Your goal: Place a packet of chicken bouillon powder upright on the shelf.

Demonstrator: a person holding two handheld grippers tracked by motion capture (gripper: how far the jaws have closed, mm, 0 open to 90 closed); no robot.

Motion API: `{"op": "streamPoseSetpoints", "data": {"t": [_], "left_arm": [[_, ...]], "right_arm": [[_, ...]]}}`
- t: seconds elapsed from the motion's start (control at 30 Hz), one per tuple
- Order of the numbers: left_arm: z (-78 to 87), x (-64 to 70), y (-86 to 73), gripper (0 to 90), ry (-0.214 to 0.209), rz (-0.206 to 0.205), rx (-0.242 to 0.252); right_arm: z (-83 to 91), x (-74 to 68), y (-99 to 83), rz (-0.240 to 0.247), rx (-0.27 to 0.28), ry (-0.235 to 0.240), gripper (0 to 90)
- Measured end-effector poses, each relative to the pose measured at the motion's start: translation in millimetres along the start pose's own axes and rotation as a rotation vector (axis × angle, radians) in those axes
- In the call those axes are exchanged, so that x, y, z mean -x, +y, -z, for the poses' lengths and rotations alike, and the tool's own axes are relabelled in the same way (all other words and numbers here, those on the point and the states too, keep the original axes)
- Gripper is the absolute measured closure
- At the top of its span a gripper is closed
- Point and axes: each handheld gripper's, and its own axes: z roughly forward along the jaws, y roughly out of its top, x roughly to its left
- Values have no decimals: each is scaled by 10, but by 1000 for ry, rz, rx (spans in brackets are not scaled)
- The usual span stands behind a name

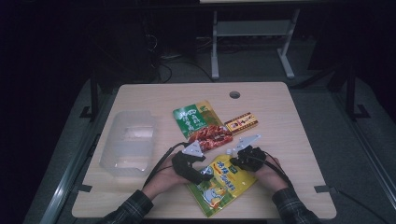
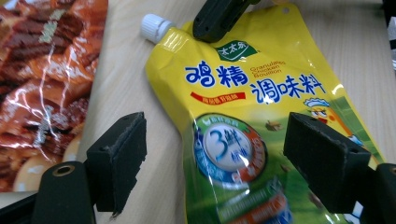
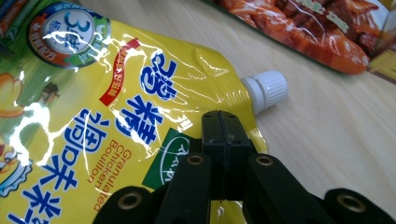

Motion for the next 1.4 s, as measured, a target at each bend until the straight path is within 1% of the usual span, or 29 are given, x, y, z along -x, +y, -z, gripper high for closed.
{"op": "streamPoseSetpoints", "data": {"t": [0.13, 0.17, 0.23, 0.3, 0.37, 0.4, 0.47, 0.53, 0.63, 0.7, 0.77, 0.87, 0.93, 0.97, 1.0, 1.03, 1.07, 1.13, 1.17, 1.2, 1.27, 1.37, 1.4], "left_arm": [[-82, -8, 4, 215, -5, 23, -17], [-99, -14, 6, 215, -19, 37, -19], [-116, -21, 6, 222, -30, 41, -29], [-134, -29, 8, 243, -47, 53, -41], [-153, -39, 5, 254, -72, 80, -45], [-158, -44, 4, 276, -82, 86, -46], [-160, -46, 13, 303, -87, 77, -52], [-161, -38, 21, 329, -88, 87, -55], [-154, -54, 30, 406, -88, 101, -63], [-152, -68, 32, 496, -94, 114, -66], [-154, -78, 33, 585, -94, 128, -64], [-158, -110, 44, 674, -103, 148, -72], [-165, -127, 52, 745, -110, 143, -84], [-169, -125, 56, 771, -110, 143, -88], [-171, -118, 60, 781, -109, 142, -87], [-170, -109, 62, 791, -104, 138, -87], [-165, -105, 63, 812, -99, 126, -89], [-157, -85, 62, 822, -94, 133, -73], [-147, -84, 62, 835, -91, 128, -69], [-135, -80, 63, 848, -90, 134, -60], [-107, -82, 60, 868, -92, 147, -28], [-59, -75, 73, 883, -88, 152, 3], [-45, -68, 76, 884, -80, 151, 12]], "right_arm": [[-7, -10, -1, 7, -2, 4, 899], [-7, -10, -1, 7, -2, 4, 899], [-11, -15, -1, 9, -4, 2, 899], [-16, -26, -2, 8, -6, -2, 899], [-17, -27, -4, 6, -7, 2, 899], [-19, -25, -6, 11, -10, 1, 899], [-21, -26, -9, 11, -10, 1, 899], [-23, -27, -11, 13, -10, 0, 899], [-25, -22, -12, 22, -16, -2, 899], [-28, -22, -14, 24, -17, -1, 899], [-29, -32, -13, 11, -11, 5, 899], [-32, -33, -14, 12, -9, 8, 899], [-35, -30, -15, 11, -6, 12, 899], [-37, -24, -17, 24, -8, 6, 899], [-37, -38, -14, 8, -5, 13, 899], [-36, -41, -12, 8, -4, 14, 899], [-38, -48, -10, 3, -1, 15, 899], [-35, -42, -10, 7, -4, 14, 898], [-28, -30, -11, 14, -11, 15, 897], [-14, -33, -12, -3, -11, 27, 882], [29, -17, -14, -23, 5, 43, 852], [155, -8, 3, -58, 57, 37, 801], [203, -4, 7, -75, 74, 37, 780]]}}
